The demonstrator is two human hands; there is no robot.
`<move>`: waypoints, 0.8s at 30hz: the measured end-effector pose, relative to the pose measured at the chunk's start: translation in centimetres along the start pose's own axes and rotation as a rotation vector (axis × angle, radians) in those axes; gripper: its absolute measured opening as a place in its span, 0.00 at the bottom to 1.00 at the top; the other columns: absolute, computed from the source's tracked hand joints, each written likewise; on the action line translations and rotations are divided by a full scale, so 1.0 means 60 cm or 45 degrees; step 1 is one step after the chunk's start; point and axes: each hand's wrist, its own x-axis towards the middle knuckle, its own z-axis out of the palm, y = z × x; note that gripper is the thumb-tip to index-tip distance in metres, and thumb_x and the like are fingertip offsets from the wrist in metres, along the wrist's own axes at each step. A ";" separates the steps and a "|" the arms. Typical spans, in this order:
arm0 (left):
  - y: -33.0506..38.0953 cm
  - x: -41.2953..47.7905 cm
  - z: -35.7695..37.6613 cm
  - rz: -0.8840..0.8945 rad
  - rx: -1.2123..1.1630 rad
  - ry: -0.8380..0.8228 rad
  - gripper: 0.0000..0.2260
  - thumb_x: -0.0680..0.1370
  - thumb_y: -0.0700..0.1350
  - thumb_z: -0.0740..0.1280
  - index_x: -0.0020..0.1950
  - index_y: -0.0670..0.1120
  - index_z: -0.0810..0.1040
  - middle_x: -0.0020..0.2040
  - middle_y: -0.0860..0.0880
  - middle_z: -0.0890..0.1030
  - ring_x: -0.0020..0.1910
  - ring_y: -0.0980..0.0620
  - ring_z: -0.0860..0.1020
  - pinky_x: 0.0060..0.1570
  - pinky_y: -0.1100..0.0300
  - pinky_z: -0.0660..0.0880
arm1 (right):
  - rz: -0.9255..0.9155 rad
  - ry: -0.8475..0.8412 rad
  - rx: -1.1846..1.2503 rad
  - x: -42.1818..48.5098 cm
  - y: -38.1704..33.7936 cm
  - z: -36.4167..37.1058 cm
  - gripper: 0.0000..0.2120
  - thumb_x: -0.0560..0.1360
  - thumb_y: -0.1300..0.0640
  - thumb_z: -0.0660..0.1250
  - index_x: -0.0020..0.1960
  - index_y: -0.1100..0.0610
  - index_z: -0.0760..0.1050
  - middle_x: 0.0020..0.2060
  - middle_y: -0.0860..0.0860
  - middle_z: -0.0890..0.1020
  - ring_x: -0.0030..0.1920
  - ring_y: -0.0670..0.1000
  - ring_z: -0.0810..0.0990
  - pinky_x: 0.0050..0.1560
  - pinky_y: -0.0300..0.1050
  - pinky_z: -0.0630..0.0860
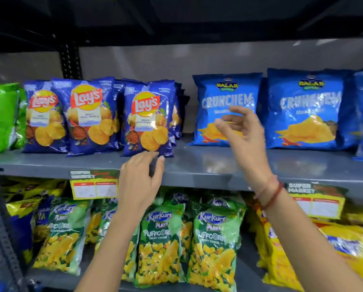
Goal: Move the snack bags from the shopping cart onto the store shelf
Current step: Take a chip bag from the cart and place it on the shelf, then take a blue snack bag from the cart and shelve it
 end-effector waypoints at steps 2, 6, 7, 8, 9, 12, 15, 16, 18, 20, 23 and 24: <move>0.055 -0.006 0.018 0.077 -0.126 -0.004 0.18 0.77 0.53 0.57 0.57 0.43 0.78 0.56 0.45 0.81 0.57 0.46 0.76 0.56 0.49 0.73 | -0.045 0.074 -0.018 -0.021 -0.017 -0.071 0.12 0.72 0.56 0.72 0.53 0.52 0.73 0.46 0.52 0.80 0.44 0.45 0.79 0.47 0.36 0.75; 0.176 -0.044 0.071 0.313 -0.343 -0.063 0.17 0.77 0.52 0.58 0.58 0.44 0.77 0.56 0.46 0.81 0.58 0.48 0.76 0.59 0.54 0.70 | -0.054 0.257 -0.165 -0.079 -0.023 -0.217 0.06 0.71 0.54 0.70 0.47 0.48 0.76 0.39 0.41 0.82 0.44 0.42 0.79 0.50 0.42 0.77; 0.205 -0.059 0.088 0.374 -0.401 -0.097 0.16 0.77 0.51 0.58 0.57 0.43 0.77 0.55 0.46 0.82 0.58 0.49 0.76 0.59 0.57 0.69 | -0.042 0.307 -0.224 -0.098 -0.021 -0.254 0.05 0.71 0.54 0.70 0.46 0.46 0.77 0.38 0.39 0.83 0.43 0.41 0.79 0.50 0.41 0.76; 0.233 -0.076 0.106 0.430 -0.449 -0.139 0.16 0.77 0.51 0.59 0.57 0.43 0.78 0.55 0.46 0.82 0.58 0.49 0.76 0.59 0.59 0.68 | -0.021 0.358 -0.286 -0.120 -0.017 -0.290 0.04 0.72 0.54 0.70 0.45 0.46 0.77 0.37 0.38 0.83 0.42 0.40 0.79 0.49 0.40 0.76; 0.258 -0.093 0.124 0.484 -0.491 -0.184 0.16 0.76 0.50 0.59 0.56 0.42 0.78 0.54 0.45 0.82 0.57 0.49 0.76 0.59 0.60 0.67 | 0.009 0.405 -0.337 -0.143 -0.013 -0.324 0.04 0.72 0.54 0.70 0.44 0.46 0.77 0.36 0.38 0.83 0.41 0.41 0.79 0.47 0.37 0.76; 0.324 -0.153 0.185 0.629 -0.631 -0.340 0.14 0.76 0.49 0.60 0.55 0.42 0.79 0.53 0.45 0.83 0.56 0.49 0.76 0.59 0.60 0.68 | 0.140 0.539 -0.464 -0.217 0.001 -0.422 0.06 0.73 0.58 0.69 0.44 0.47 0.77 0.35 0.41 0.83 0.39 0.42 0.79 0.40 0.31 0.75; 0.372 -0.223 0.248 0.701 -0.742 -0.538 0.13 0.77 0.47 0.61 0.54 0.42 0.79 0.52 0.45 0.83 0.54 0.47 0.78 0.58 0.59 0.69 | 0.290 0.671 -0.613 -0.302 0.022 -0.513 0.07 0.75 0.62 0.68 0.44 0.50 0.77 0.34 0.41 0.83 0.37 0.38 0.79 0.42 0.32 0.75; 0.384 -0.249 0.269 0.708 -0.759 -0.629 0.13 0.77 0.47 0.62 0.54 0.42 0.79 0.52 0.45 0.83 0.55 0.48 0.78 0.58 0.59 0.69 | 0.360 0.707 -0.666 -0.335 0.032 -0.542 0.05 0.75 0.62 0.68 0.44 0.53 0.77 0.34 0.43 0.83 0.38 0.42 0.79 0.45 0.37 0.76; 0.403 -0.300 0.314 0.706 -0.777 -0.824 0.12 0.77 0.47 0.62 0.55 0.42 0.79 0.53 0.46 0.83 0.56 0.48 0.78 0.57 0.61 0.68 | 0.516 0.777 -0.712 -0.401 0.056 -0.595 0.02 0.75 0.62 0.68 0.47 0.59 0.77 0.38 0.56 0.82 0.42 0.53 0.79 0.48 0.51 0.75; 0.418 -0.356 0.358 0.691 -0.797 -1.014 0.12 0.77 0.47 0.62 0.55 0.42 0.79 0.52 0.45 0.83 0.55 0.46 0.78 0.56 0.62 0.67 | 0.673 0.860 -0.756 -0.470 0.075 -0.640 0.02 0.75 0.64 0.68 0.47 0.60 0.76 0.39 0.57 0.81 0.40 0.51 0.79 0.47 0.54 0.74; 0.431 -0.441 0.419 0.651 -0.770 -1.277 0.12 0.77 0.47 0.63 0.55 0.42 0.78 0.52 0.44 0.82 0.54 0.44 0.77 0.54 0.61 0.66 | 0.919 0.993 -0.790 -0.569 0.104 -0.691 0.03 0.75 0.66 0.67 0.45 0.60 0.75 0.36 0.53 0.78 0.34 0.40 0.77 0.42 0.45 0.73; 0.435 -0.471 0.438 0.638 -0.742 -1.358 0.12 0.77 0.47 0.63 0.56 0.42 0.78 0.53 0.43 0.82 0.55 0.44 0.77 0.54 0.60 0.66 | 1.004 1.021 -0.809 -0.604 0.113 -0.708 0.03 0.75 0.67 0.67 0.47 0.62 0.75 0.36 0.55 0.78 0.34 0.41 0.76 0.42 0.44 0.73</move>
